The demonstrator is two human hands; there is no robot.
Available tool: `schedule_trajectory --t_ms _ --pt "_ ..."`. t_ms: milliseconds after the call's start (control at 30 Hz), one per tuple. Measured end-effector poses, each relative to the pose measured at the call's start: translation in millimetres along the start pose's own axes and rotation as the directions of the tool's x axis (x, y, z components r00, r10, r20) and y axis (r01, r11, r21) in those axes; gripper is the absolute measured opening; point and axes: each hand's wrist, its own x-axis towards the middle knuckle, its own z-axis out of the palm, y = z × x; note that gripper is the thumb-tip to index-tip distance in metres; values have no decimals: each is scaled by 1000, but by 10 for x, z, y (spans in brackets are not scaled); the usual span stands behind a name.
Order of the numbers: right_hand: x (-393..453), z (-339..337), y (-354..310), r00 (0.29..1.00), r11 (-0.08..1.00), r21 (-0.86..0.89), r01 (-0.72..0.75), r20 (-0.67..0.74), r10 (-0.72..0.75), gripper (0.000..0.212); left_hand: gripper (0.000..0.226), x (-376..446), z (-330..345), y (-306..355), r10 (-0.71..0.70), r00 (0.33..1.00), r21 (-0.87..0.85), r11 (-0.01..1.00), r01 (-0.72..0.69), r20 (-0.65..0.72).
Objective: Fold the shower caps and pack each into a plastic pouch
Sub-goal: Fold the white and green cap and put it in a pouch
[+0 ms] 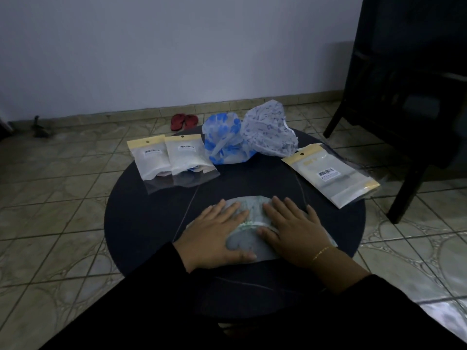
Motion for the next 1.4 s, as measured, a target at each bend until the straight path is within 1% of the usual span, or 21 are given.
schedule_trajectory --t_ms 100,200,267,333,367,433,567,767,1000,1033,1100,1133,1167,1200,1233,1300,1333,1400 --pt "2 11 5 1000 1000 5 -5 3 5 65 107 6 3 12 -14 1000 -6 1000 14 -12" --pt "19 -37 -34 999 1000 -9 -29 12 29 65 107 7 -4 24 -16 1000 -18 1000 15 -21" --pt "24 -85 -119 998 998 -62 -24 -54 21 65 108 -4 -9 36 -17 1000 -25 1000 17 -25" --pt "25 -108 -225 989 994 -101 41 -139 -55 64 106 -6 -7 47 -24 999 -45 999 22 -34" --pt "28 -95 -263 985 993 -88 84 -143 -96 63 104 -7 -3 50 -24 999 -56 998 22 -40" --pt "40 -42 -283 989 992 -14 124 -84 -125 63 102 -10 -1 50 -26 999 -61 998 23 -43" --pt "36 22 -156 995 995 20 96 -17 -96 67 102 -15 -1 40 -30 999 -44 999 29 -31" --pt "-99 10 38 999 998 55 32 5 -32 66 104 -3 -8 39 -33 999 -54 998 31 -22" --pt "-199 15 125 999 998 50 -30 -16 30 54 107 -6 -10 31 -36 999 -86 996 36 1" --pt "-188 13 129 1000 999 42 -25 -16 25 54 102 -3 -21 30 -39 999 -120 992 40 5" --pt "-148 -7 148 1000 1000 6 -19 -7 19 55 79 21 -59 27 -73 997 -277 958 76 23" --pt "-117 -25 155 1000 1000 -15 -21 -8 21 55 72 32 -88 16 -97 995 -358 928 103 35" --pt "-78 -50 159 999 999 -32 -32 -21 31 55 69 35 -119 8 -119 992 -400 908 126 41" --pt "-35 -76 165 997 997 -49 -52 -54 49 55 65 35 -145 3 -142 989 -387 910 148 43" --pt "14 -107 165 991 994 -70 -82 -108 75 54 58 31 -162 -3 -163 986 -339 927 164 31" --pt "109 -158 147 966 982 -103 -159 -220 133 49 48 -9 -182 9 -191 981 -240 954 180 -24" --pt "157 -179 127 959 978 -103 -183 -239 154 44 50 -41 -183 14 -202 978 -215 959 186 -52" --pt "280 -193 92 966 982 -72 -177 -202 159 40 67 -96 -166 22 -209 973 -200 962 185 -102"
